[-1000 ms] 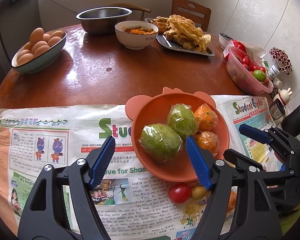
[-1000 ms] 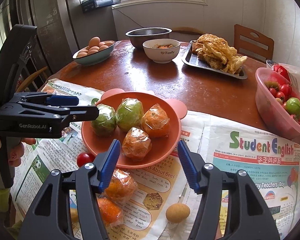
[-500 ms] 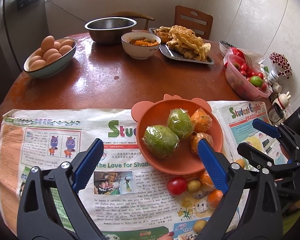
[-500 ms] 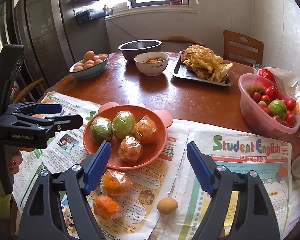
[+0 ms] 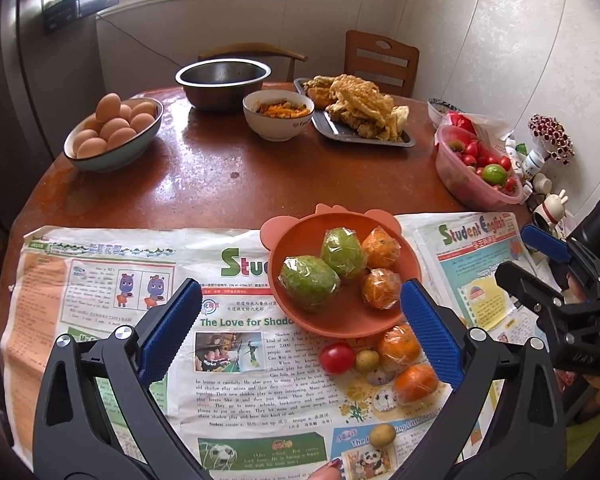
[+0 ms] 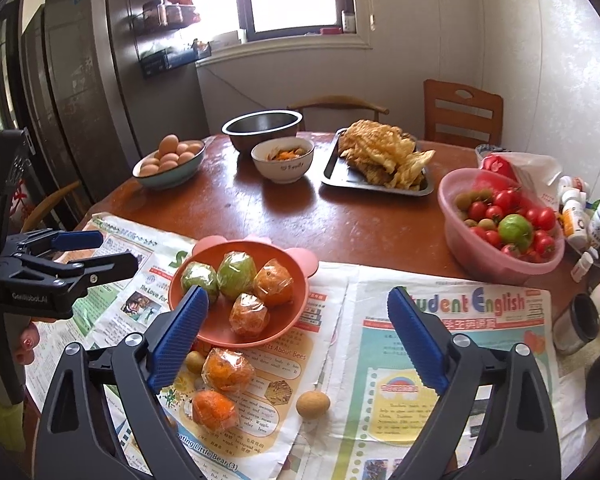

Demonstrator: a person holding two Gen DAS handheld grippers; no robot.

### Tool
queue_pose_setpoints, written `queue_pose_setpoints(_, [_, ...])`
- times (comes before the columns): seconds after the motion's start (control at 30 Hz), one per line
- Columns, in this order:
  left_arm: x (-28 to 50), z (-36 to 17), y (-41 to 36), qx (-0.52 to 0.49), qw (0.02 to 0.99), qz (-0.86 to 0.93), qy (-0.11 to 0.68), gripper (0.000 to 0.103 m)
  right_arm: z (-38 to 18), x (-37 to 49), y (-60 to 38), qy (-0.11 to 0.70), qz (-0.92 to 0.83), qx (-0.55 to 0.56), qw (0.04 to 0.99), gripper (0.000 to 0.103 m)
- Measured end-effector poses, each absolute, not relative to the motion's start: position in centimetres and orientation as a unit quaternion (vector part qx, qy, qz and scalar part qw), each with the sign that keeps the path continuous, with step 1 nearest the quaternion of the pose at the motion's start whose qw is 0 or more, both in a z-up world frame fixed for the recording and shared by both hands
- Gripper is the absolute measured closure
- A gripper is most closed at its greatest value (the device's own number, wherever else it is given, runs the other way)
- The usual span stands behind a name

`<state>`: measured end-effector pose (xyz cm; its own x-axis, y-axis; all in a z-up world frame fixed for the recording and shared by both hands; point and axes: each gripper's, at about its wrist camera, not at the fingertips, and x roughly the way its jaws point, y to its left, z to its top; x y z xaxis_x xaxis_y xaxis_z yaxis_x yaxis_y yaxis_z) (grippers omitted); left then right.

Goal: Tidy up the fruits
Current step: 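Raise both open tools from the plate and pull back over the newspaper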

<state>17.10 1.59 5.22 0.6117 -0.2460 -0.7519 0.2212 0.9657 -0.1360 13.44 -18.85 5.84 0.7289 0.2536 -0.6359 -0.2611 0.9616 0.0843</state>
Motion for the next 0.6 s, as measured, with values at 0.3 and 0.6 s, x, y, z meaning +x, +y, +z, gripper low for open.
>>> queue_pose_setpoints(0.3, [15.1, 6.3, 1.6, -0.015, 0.903, -0.135, 0.408, 0.010, 6.6, 11.5, -19.1, 0.333, 0.132, -0.003, 0.934, 0.008])
queue_pose_setpoints(0.6, [13.4, 6.9, 1.6, -0.010, 0.905, -0.137, 0.402, 0.010, 7.1, 10.1, -18.8, 0.326, 0.134, -0.004, 0.936, 0.006])
